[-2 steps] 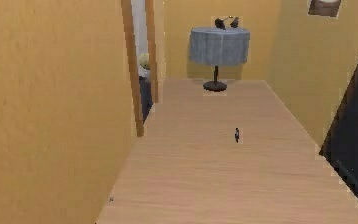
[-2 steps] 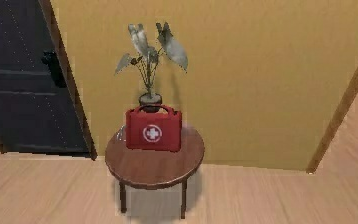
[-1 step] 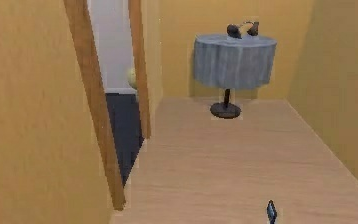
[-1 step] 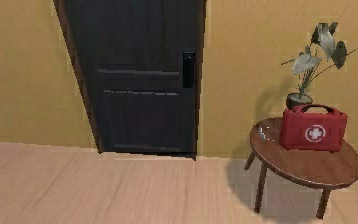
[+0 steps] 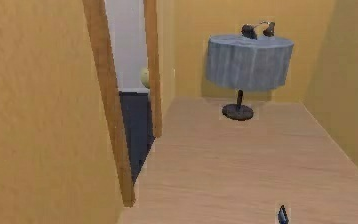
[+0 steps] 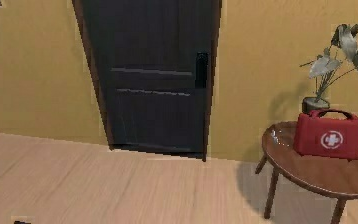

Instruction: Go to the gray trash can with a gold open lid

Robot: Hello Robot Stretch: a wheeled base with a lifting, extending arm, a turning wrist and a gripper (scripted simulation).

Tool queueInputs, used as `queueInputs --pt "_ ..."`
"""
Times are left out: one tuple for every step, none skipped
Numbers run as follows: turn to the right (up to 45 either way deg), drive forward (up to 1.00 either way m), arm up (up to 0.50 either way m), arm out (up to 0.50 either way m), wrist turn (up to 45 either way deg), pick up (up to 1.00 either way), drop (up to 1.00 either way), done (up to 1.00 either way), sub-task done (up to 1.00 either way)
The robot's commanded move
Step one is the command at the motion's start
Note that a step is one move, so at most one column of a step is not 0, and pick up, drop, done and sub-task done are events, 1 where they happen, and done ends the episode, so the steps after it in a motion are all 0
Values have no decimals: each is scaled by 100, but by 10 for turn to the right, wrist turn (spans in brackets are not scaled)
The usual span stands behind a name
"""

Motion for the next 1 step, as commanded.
queueInputs --pt "0 100 0 0 0 0 0 0 0"
